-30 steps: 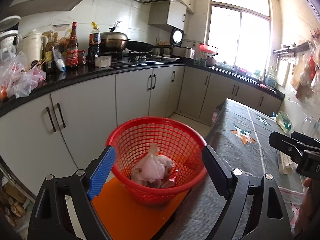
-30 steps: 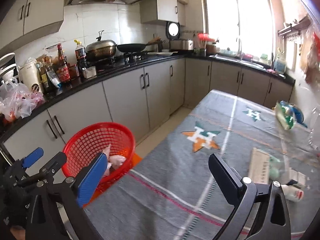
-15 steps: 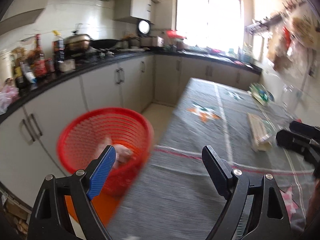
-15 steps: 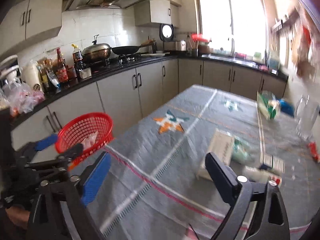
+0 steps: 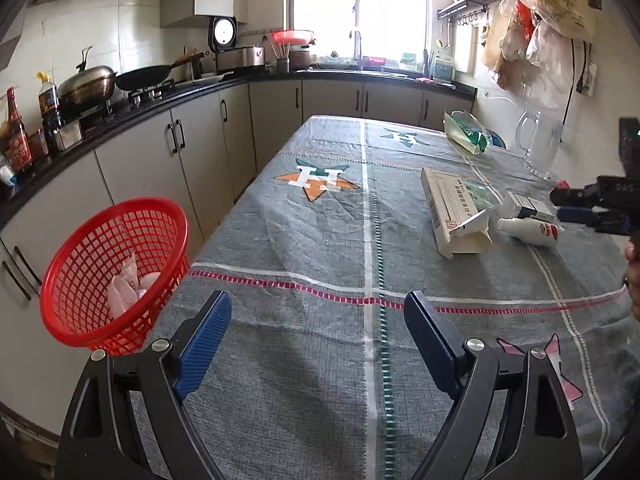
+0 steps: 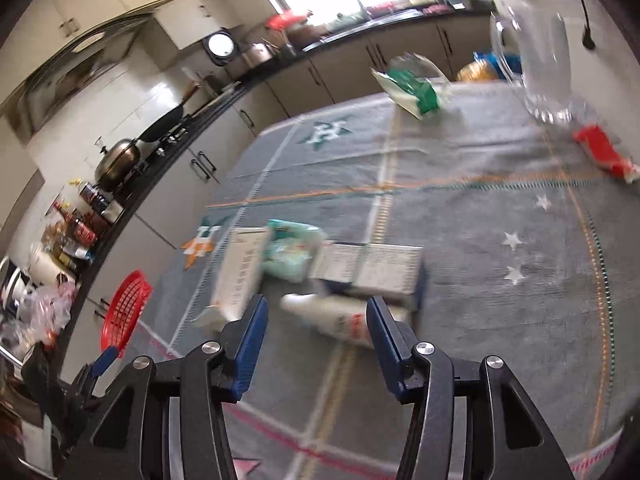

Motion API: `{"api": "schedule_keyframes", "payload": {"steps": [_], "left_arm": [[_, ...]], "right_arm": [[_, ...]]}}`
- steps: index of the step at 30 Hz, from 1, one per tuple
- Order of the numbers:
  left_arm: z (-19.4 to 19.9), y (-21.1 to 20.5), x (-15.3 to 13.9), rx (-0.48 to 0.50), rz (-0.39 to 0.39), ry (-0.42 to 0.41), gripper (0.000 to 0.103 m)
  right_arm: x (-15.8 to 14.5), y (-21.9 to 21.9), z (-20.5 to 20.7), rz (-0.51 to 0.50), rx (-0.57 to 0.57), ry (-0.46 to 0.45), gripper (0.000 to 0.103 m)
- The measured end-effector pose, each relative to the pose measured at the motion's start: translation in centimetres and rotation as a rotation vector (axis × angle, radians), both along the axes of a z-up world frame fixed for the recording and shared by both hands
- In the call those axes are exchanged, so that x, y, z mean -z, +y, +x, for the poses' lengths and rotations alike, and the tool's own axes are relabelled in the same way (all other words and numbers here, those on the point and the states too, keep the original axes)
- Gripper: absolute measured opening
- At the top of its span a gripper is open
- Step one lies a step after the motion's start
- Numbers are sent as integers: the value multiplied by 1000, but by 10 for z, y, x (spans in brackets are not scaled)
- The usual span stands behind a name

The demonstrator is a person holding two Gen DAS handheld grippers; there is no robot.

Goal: Collect trash
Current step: 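Move both open tools back over the trash on the table, then grasp the white spray bottle with the right tool while the left tool grasps the white medicine box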

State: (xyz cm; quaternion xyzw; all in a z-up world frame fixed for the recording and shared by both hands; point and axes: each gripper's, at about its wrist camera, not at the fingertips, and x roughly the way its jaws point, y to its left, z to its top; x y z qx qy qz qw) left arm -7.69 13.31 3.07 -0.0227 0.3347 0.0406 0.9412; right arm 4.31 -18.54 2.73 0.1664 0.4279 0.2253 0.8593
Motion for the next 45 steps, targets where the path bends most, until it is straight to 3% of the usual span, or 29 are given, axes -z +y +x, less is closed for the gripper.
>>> {"api": "schedule_keyframes", "payload": {"steps": [6, 13, 17, 19, 22, 26, 27, 28, 30, 34, 38, 43, 45], "left_arm": [[2, 10, 3, -5, -57, 34, 87], [3, 9, 4, -1, -44, 37, 87], [3, 10, 5, 3, -46, 40, 87], [3, 10, 6, 6, -51, 44, 87], [5, 10, 7, 8, -53, 57, 87], [6, 5, 7, 6, -30, 63, 87], [5, 5, 7, 5, -25, 64, 87], [5, 3, 6, 3, -15, 63, 87], [6, -1, 5, 1, -2, 67, 87], [12, -16, -7, 52, -43, 68, 87], [24, -48, -29, 163, -15, 25, 87], [45, -98, -37, 369, 161, -22, 83], [56, -108, -31, 405, 197, 7, 69]], "right_arm": [[12, 2, 11, 27, -24, 2, 56], [11, 17, 10, -107, -57, -49, 56], [27, 19, 23, -131, -54, -1, 56], [32, 20, 19, -81, -104, 24, 57], [28, 33, 7, -93, -193, -5, 58], [29, 61, -10, -235, -280, -75, 57], [32, 68, -14, -278, -294, -86, 52], [35, 75, -17, -333, -301, -98, 36], [38, 78, -21, -400, -280, -129, 33], [31, 65, -20, -320, -236, -145, 33], [20, 50, -23, -232, -168, -164, 33], [13, 40, -23, -144, -125, -153, 33], [13, 37, -21, -121, -118, -139, 33]]}}
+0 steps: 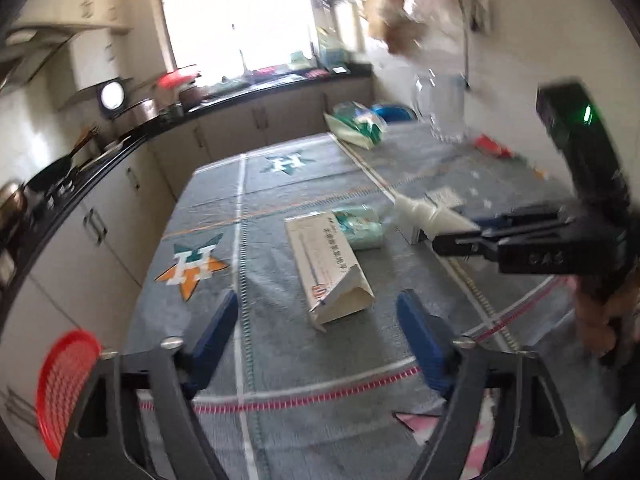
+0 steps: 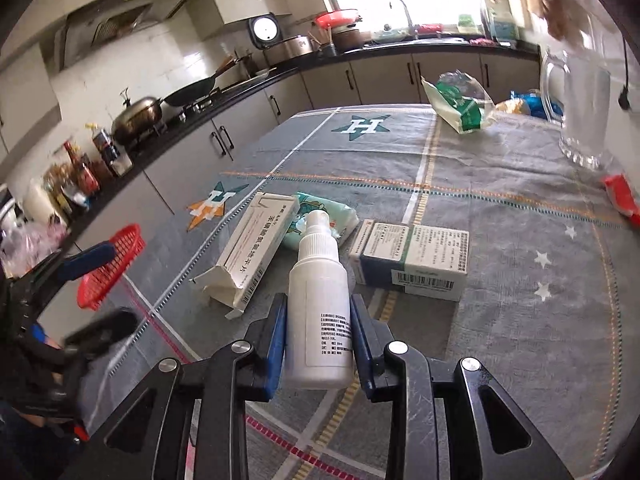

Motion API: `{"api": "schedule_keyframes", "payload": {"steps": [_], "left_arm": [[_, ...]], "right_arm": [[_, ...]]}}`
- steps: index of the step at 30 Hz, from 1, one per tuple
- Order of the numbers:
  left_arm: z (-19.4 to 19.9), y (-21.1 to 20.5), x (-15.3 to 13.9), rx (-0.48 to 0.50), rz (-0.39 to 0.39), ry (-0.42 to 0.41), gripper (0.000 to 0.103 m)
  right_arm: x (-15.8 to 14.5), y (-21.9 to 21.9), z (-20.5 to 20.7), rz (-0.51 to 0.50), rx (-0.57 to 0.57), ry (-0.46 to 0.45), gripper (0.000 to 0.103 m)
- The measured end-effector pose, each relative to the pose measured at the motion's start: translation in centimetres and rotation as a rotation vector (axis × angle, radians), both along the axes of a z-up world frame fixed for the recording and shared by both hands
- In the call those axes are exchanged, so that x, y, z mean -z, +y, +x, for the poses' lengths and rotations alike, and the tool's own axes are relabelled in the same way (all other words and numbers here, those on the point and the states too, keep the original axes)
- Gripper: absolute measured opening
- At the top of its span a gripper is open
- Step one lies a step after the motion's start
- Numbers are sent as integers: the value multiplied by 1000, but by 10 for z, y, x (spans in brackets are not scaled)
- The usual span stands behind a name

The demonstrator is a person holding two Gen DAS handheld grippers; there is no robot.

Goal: Collect trash
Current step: 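Grasp the white spray bottle with the right tool while the left tool grasps the white medicine box, then carry the spray bottle and medicine box with both tools over the red basket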

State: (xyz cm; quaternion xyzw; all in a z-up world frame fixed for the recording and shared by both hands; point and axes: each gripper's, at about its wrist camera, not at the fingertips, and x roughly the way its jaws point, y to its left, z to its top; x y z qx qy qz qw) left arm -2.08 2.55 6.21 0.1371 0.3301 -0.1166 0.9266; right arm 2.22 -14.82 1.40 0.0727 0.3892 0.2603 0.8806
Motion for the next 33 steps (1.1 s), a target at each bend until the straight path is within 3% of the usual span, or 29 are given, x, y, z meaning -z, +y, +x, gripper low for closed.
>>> {"api": "schedule_keyframes", "payload": {"steps": [1, 3, 11, 13, 16, 19, 23, 33], "left_arm": [[6, -3, 4, 16, 8, 20, 64], [18, -5, 12, 18, 22, 55, 42], [44, -14, 39, 33, 44, 124, 38], [49, -15, 43, 10, 40, 127, 19], [45, -9, 41, -36, 6, 97, 5], [37, 1, 35, -83, -68, 73, 5], [12, 19, 21, -166, -146, -47, 5], [1, 46, 7, -324, -235, -191, 5]], "right_arm": [[0, -1, 1, 5, -1, 5, 33], [1, -1, 1, 2, 6, 5, 33], [-3, -5, -1, 32, 11, -1, 33], [-3, -5, 0, 34, 9, 2, 33], [-1, -6, 1, 32, 14, 5, 33], [-1, -6, 1, 32, 12, 1, 33], [-4, -3, -2, 32, -3, -21, 33], [-11, 15, -16, -2, -46, -118, 33]]}}
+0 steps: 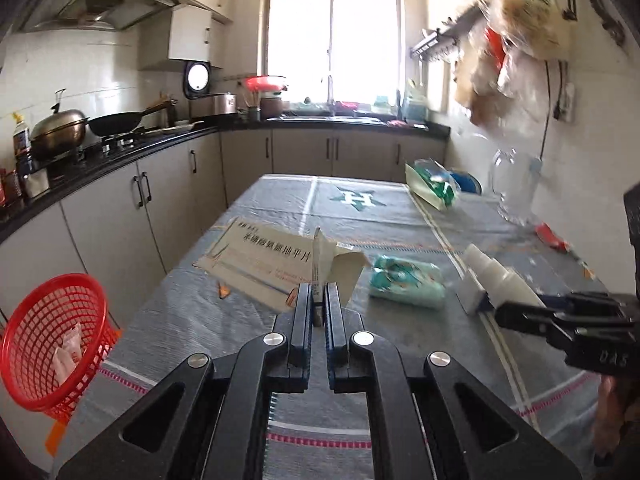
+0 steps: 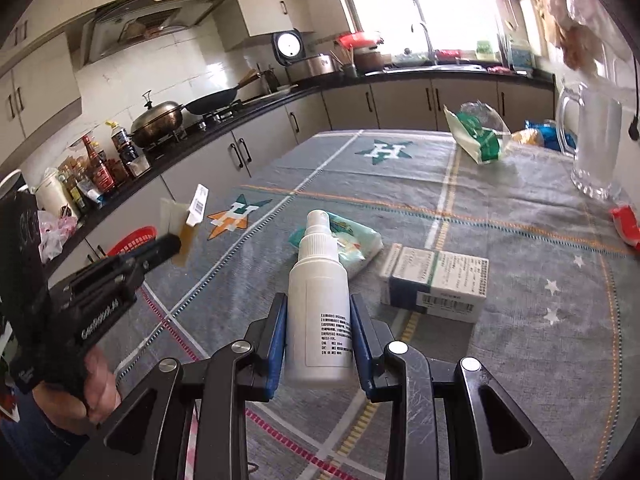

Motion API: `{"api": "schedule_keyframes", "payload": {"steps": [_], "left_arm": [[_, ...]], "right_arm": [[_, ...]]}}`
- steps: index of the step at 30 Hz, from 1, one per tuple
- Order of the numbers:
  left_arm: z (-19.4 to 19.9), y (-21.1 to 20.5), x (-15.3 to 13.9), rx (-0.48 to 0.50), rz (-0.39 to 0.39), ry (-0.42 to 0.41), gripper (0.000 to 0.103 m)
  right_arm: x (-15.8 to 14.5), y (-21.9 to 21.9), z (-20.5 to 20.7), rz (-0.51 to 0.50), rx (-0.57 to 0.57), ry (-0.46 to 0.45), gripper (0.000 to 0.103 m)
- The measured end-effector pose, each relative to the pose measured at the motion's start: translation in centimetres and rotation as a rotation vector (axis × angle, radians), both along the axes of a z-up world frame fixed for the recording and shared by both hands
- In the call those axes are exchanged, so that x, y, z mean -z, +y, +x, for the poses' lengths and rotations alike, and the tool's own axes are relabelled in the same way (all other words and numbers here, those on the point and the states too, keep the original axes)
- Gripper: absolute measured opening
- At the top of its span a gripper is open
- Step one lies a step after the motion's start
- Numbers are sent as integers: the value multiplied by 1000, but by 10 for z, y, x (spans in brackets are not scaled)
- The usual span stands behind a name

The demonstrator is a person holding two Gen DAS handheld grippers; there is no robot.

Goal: Collect trash
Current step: 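Carry the spray bottle and medicine box with both tools over the red basket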

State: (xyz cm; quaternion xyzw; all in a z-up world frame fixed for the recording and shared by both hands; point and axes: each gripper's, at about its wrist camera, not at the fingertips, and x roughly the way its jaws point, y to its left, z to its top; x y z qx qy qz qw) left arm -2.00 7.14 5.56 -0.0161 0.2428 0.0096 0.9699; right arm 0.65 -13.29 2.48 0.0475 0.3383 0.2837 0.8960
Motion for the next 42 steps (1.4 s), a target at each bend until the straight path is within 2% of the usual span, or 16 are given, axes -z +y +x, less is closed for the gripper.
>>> {"api": "schedule_keyframes", "payload": {"steps": [4, 14, 20, 42], "left_arm": [[-3, 7, -2, -33, -6, -14, 6], [-3, 8, -1, -20, -24, -12, 6], [-8, 5, -3, -27, -11, -44, 6], [-6, 12, -3, -64, -20, -37, 6]], "right_arm": [[-2, 3, -3, -3, -1, -23, 33], [-1, 1, -3, -9, 15, -26, 33], [-2, 1, -3, -6, 14, -31, 33], [-6, 0, -6, 1, 14, -46, 33]]}}
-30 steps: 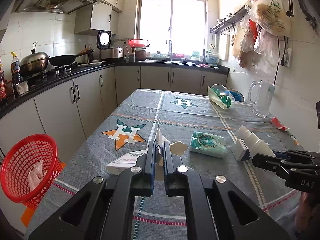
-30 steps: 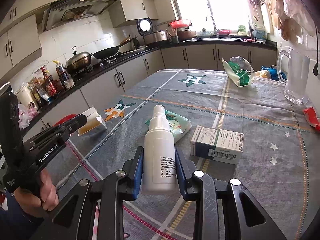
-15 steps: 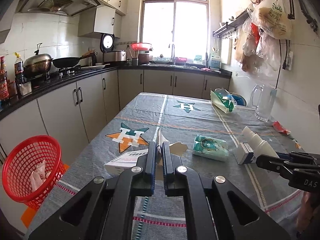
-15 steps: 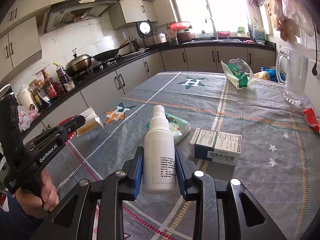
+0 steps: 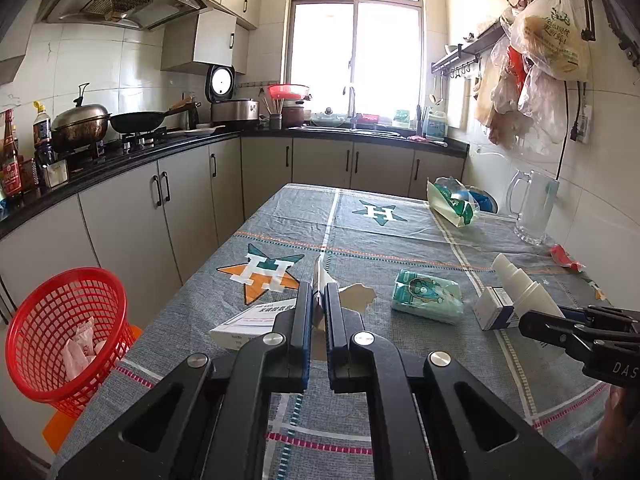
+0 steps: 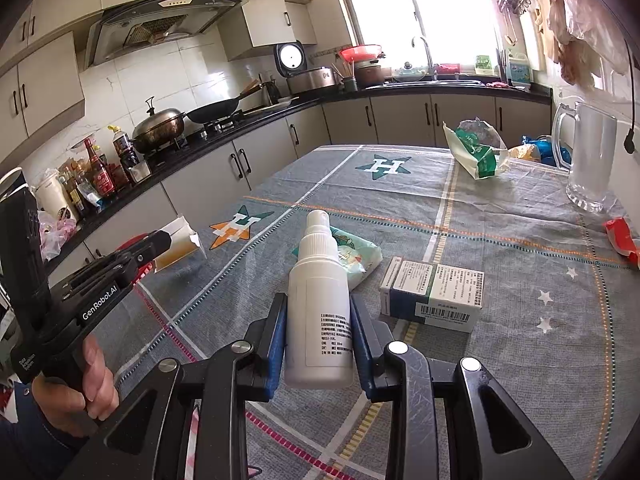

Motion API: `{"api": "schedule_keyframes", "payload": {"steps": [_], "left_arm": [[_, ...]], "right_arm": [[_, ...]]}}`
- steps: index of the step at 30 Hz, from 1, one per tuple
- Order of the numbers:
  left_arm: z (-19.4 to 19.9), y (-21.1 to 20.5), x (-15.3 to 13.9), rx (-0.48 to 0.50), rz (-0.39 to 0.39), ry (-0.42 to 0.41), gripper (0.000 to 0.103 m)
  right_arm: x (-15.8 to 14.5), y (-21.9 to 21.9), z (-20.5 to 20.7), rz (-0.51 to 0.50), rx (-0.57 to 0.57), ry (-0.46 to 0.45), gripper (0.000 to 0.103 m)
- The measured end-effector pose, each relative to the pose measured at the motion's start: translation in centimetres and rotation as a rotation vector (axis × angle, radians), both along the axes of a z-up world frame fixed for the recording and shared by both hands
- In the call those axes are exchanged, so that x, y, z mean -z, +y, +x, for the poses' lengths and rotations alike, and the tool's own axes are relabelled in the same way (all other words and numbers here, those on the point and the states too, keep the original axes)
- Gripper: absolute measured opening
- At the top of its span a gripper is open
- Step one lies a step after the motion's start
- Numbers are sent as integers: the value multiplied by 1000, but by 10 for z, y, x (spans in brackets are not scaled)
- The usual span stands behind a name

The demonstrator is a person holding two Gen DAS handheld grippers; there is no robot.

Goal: Collect trash
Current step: 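Carry the spray bottle and medicine box with both tools over the red basket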

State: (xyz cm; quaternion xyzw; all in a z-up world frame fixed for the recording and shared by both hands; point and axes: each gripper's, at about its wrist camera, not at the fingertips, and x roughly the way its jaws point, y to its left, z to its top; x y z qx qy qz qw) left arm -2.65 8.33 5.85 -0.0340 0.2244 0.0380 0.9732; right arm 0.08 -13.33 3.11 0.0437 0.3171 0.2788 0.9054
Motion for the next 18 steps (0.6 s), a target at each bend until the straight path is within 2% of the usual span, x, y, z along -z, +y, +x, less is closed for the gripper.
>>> {"api": "schedule_keyframes", "payload": {"steps": [14, 18], "left_arm": [[-1, 2, -2, -11, 7, -9, 6], [-2, 5, -6, -23, -2, -16, 6]], "right_arm": [[-3, -1, -1, 5, 7, -15, 33], [-2, -3, 3, -1, 40, -8, 33]]}}
